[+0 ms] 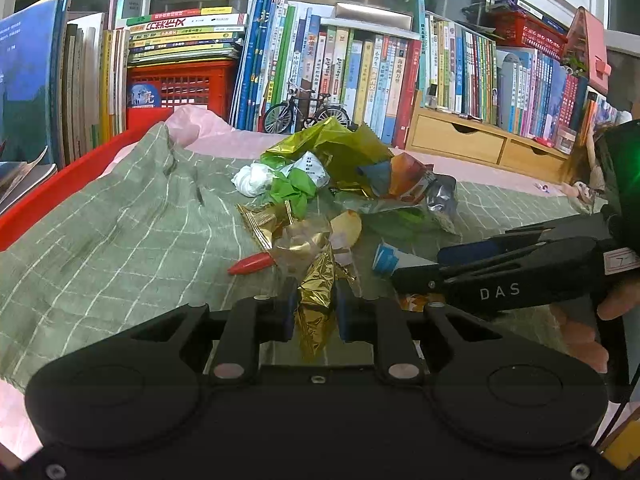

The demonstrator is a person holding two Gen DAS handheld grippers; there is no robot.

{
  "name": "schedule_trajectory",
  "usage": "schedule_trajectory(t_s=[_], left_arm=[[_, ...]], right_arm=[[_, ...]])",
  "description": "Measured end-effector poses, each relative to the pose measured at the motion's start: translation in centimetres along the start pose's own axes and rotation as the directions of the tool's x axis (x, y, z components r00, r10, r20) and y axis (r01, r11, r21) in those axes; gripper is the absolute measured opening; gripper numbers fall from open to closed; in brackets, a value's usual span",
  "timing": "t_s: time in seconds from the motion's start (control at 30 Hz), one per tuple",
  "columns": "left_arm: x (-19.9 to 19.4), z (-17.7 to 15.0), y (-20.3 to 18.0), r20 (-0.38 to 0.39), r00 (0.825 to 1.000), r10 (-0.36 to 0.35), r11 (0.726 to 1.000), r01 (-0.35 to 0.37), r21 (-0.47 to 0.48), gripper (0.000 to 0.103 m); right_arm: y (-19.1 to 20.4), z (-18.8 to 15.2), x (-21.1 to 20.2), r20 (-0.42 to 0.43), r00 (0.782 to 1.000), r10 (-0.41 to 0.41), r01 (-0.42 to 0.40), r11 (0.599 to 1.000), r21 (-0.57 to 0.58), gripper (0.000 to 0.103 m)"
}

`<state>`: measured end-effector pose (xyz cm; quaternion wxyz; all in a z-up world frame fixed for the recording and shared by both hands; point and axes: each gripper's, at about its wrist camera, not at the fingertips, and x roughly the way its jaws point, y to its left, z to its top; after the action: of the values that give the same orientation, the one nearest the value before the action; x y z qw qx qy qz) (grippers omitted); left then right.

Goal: Collect trash
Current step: 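Grasp the white-and-blue paper wrapper with the right tool while the left holds the gold foil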

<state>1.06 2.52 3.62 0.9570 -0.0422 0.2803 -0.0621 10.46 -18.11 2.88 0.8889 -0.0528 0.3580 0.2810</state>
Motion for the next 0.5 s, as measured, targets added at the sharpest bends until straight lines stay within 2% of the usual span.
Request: schedule_trajectory(t_s=[0.17,0.23,0.27,0.3,0.43,0.5], left_arm=[[0.0,0.1,-0.2,0.001,1.000,-0.004,1.000,0.004,-0.001,0.018],[-0.1,0.2,-0.4,0.004,1.000,-0.006,1.000,0.006,-0.002,0.018],[-0.2,0.2,-0.5,0.006,1.000,-0.007,1.000,0.007,-0.001,0.018],[-0.3,0.2,-0.6,0.008,1.000,-0.008,1.000,0.008,0.001,0.018],[-0.8,0.3,-0.9,0.018,1.000,-0.013,1.000,0.013,0.005,0.018],[-1.1,0.3,-1.0,0.021,1.000,-0.015,1.000,0.015,0.006,0.018]], right_arm=[[0.2,0.4,-1.3,0.041,0.999,-0.033,0.033,0.999,0.019,0.035],[0.2,0.5,-1.8,0.058,0.997,-0.044,0.043,0.999,0.031,0.030],[0.3,0.5,-2.2,0.069,0.996,-0.052,0.051,0.998,0.029,0.017],[0.4,0.6,-2.4,0.071,0.996,-0.062,0.060,0.998,0.035,0.010],[0.1,0.5,-3.2,0.072,0.994,-0.087,0.083,0.995,0.054,0.010],[0.0,0.2,-3.5,0.067,0.990,-0.126,0.123,0.991,0.045,0.018]])
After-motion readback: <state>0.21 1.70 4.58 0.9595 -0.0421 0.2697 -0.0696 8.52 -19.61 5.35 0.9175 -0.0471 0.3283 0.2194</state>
